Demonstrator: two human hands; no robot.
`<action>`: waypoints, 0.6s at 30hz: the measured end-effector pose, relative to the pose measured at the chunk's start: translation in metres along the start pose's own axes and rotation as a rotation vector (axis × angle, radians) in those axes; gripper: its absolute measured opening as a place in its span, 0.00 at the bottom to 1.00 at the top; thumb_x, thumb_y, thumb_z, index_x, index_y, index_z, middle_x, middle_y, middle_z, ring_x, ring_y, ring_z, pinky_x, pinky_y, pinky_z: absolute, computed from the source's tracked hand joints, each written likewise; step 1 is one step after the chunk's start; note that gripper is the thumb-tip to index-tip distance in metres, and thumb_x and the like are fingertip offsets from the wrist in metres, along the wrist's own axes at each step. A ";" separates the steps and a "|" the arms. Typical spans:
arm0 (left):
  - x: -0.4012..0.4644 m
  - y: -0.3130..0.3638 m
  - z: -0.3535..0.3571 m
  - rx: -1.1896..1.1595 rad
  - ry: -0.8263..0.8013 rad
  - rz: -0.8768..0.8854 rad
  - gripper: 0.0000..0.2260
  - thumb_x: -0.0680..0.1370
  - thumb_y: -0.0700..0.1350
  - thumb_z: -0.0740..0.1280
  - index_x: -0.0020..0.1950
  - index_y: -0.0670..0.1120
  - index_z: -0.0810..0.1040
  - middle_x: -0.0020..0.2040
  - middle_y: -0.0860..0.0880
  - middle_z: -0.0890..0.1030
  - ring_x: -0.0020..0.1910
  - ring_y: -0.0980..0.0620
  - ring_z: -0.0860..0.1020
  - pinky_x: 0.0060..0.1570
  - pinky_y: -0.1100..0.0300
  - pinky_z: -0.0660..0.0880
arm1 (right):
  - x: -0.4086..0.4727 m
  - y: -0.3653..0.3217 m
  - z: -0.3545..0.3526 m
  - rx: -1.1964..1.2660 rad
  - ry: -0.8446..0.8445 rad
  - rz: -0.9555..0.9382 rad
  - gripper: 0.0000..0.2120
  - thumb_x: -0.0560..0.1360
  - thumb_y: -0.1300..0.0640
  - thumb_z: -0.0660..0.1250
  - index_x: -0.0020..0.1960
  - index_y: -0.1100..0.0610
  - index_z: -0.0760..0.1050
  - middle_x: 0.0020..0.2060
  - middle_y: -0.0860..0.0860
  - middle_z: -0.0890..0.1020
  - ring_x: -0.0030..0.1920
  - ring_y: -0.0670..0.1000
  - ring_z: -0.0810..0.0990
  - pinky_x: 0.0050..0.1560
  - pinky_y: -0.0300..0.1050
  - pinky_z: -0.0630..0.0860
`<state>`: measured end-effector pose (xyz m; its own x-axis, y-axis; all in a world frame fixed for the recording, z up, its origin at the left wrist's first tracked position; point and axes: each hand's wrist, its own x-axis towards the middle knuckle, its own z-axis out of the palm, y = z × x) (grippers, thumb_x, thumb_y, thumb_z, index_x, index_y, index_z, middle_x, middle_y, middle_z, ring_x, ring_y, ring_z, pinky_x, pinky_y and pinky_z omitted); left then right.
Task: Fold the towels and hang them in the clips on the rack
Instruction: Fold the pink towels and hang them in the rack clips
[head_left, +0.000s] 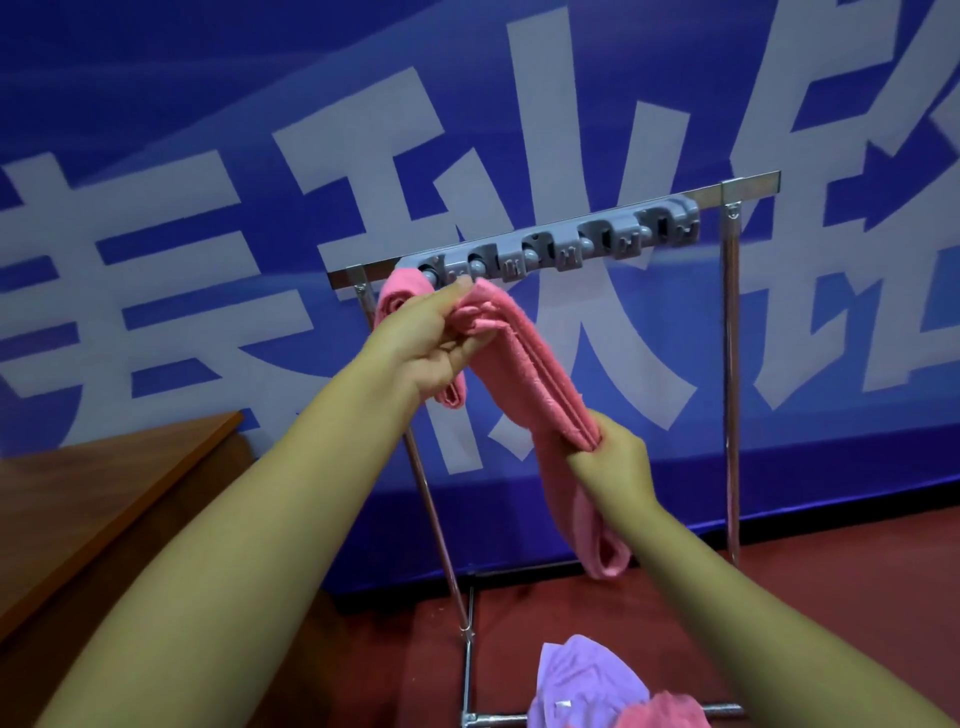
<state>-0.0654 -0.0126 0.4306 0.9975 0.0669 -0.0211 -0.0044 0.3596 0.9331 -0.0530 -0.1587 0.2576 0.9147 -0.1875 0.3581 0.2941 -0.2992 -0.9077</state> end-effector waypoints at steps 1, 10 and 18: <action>-0.003 0.002 -0.011 -0.001 0.014 0.002 0.07 0.76 0.39 0.67 0.41 0.37 0.75 0.29 0.43 0.80 0.29 0.53 0.79 0.29 0.63 0.80 | 0.004 -0.004 -0.004 -0.011 0.005 -0.029 0.14 0.69 0.60 0.65 0.52 0.51 0.81 0.36 0.48 0.81 0.40 0.49 0.80 0.34 0.29 0.69; 0.011 -0.083 -0.136 0.034 0.180 -0.365 0.08 0.74 0.34 0.61 0.41 0.43 0.78 0.22 0.47 0.77 0.18 0.54 0.72 0.20 0.70 0.67 | 0.038 -0.064 -0.010 -0.403 -0.011 -0.375 0.21 0.71 0.65 0.63 0.61 0.50 0.78 0.55 0.52 0.83 0.57 0.56 0.79 0.53 0.47 0.75; 0.010 -0.110 -0.091 0.542 0.063 -0.226 0.22 0.75 0.36 0.63 0.69 0.47 0.68 0.56 0.47 0.76 0.52 0.49 0.75 0.45 0.53 0.71 | 0.036 -0.099 0.009 -0.772 -0.195 -0.453 0.22 0.70 0.65 0.59 0.61 0.52 0.75 0.54 0.53 0.82 0.56 0.59 0.77 0.46 0.48 0.73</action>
<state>-0.0615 0.0328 0.2955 0.9633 0.1052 -0.2469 0.2611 -0.1542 0.9529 -0.0463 -0.1275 0.3586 0.8084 0.2403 0.5373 0.4329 -0.8612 -0.2661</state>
